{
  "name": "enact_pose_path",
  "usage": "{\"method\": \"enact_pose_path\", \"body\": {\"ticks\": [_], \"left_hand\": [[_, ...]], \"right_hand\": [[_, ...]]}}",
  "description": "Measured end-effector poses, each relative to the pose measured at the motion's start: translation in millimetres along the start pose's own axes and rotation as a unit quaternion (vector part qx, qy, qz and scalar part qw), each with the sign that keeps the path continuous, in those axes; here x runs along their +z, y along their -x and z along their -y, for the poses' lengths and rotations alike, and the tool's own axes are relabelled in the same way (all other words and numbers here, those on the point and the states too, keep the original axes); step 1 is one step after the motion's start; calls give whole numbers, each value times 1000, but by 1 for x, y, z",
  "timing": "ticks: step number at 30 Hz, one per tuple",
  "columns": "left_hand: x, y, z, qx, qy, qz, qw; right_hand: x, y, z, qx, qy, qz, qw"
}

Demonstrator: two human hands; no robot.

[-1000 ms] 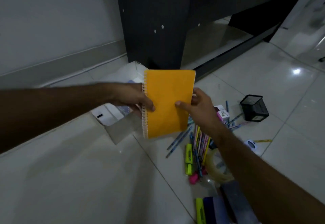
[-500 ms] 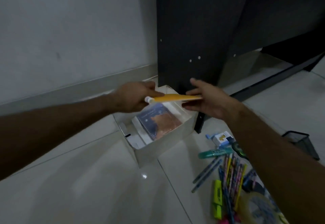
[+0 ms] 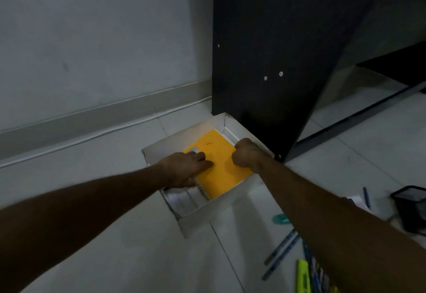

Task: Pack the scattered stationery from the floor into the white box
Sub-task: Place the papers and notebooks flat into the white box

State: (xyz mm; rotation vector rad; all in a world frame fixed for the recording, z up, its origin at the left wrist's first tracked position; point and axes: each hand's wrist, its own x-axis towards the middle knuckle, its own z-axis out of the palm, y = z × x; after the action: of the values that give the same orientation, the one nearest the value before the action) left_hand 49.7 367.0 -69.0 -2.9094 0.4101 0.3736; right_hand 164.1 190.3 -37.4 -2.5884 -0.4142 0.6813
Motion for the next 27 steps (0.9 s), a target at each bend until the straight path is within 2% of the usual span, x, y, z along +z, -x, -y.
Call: {"method": "enact_pose_path", "body": {"ticks": [4,8,15,18,20,22,24,27], "left_hand": [[19,-14,2,7,40,14,999],[20,-23,-9,1,35,39,999],[10,-29,-17,-12,31,139,990],[4,-30,-22,-44,45,186,980],[-7,-28,-29,-91,133,159,974],[-24,-26,-39,-101,233,94,963],[-39,-27,-54,-100,274,36,956],[-54,-30,-82,-86,299,-103,945]], "right_hand": [[22,-11,-7,-15,128,-24,991],[34,-18,-5,-23,266,-35,963],[41,-22,-9,-95,283,-55,953],[28,-14,-9,-155,200,-52,966],[12,1,-13,-210,142,-47,966],[-9,25,-23,-270,125,-51,953],[-31,51,-42,-310,131,-49,941],[-62,91,-83,-305,156,-29,939]]}}
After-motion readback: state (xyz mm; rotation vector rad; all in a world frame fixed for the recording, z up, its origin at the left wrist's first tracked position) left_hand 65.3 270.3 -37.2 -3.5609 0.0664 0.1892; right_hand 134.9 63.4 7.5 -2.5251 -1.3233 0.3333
